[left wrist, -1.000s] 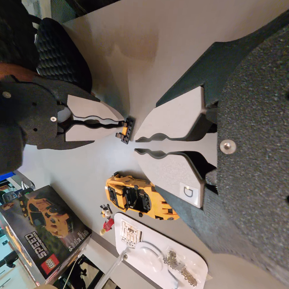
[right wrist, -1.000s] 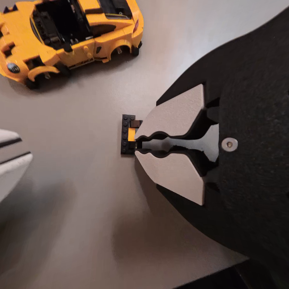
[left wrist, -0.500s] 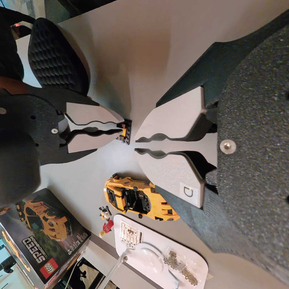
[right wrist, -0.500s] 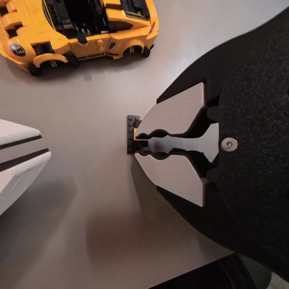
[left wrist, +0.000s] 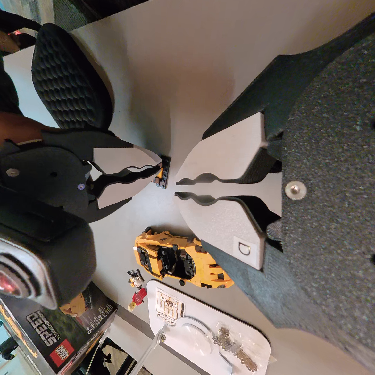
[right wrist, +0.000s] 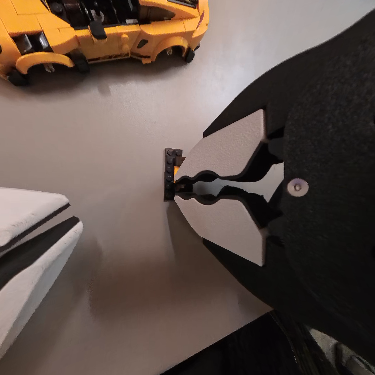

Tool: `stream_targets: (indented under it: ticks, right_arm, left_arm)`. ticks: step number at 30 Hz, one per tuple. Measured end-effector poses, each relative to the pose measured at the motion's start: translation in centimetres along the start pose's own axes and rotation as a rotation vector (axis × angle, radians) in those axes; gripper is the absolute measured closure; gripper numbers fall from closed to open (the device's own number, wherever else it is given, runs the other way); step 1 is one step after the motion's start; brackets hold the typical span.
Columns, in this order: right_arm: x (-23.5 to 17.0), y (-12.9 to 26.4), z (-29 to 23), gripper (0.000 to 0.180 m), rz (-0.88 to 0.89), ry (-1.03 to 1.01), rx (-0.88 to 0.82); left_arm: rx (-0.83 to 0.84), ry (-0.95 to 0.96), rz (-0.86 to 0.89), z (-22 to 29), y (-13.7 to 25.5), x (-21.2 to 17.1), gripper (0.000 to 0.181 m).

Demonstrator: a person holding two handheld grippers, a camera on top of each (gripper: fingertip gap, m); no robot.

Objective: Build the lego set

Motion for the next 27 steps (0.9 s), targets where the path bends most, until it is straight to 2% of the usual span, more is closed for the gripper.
stream_targets:
  ticks: [6,13,17,18,19,23,27]
  right_arm:
    - [0.7,0.0,-0.1,0.173,-0.081,0.026,-0.012]
    - [0.7,0.0,-0.2,0.173,-0.086,0.032,-0.034]
    - [0.5,0.1,-0.4,0.170,-0.032,0.046,-0.043]
    - [0.5,0.4,-0.5,0.157,-0.014,0.051,-0.043]
    - [0.5,0.9,-0.4,0.154,0.016,0.056,-0.052]
    - [-0.3,2.4,-0.1,0.153,0.140,0.034,-0.050]
    - [-1.7,1.9,0.6,0.154,0.224,-0.042,-0.050]
  left_arm:
    - [-0.004,0.006,-0.001,0.0,-0.1,0.0,0.175]
    - [0.004,-0.001,0.002,0.0,0.1,0.1,0.175]
    - [0.010,0.000,0.004,-0.1,0.1,0.1,0.175]
    - [0.009,0.002,0.004,-0.1,0.1,0.0,0.175]
    - [0.009,0.003,0.003,-0.1,0.1,0.0,0.175]
    - [0.004,0.014,0.001,-0.3,0.1,-0.1,0.175]
    - [-0.006,0.023,-0.001,-0.4,0.0,-0.2,0.175]
Point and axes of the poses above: each gripper's, where its closed fingertips meet, y back along the fingers, x out of its top, z = x × y across the jaws, the point moved 9 cm from there along y, back along the fingers, and after that the axes turned 7 degrees about -z, right-handed, at the moved point
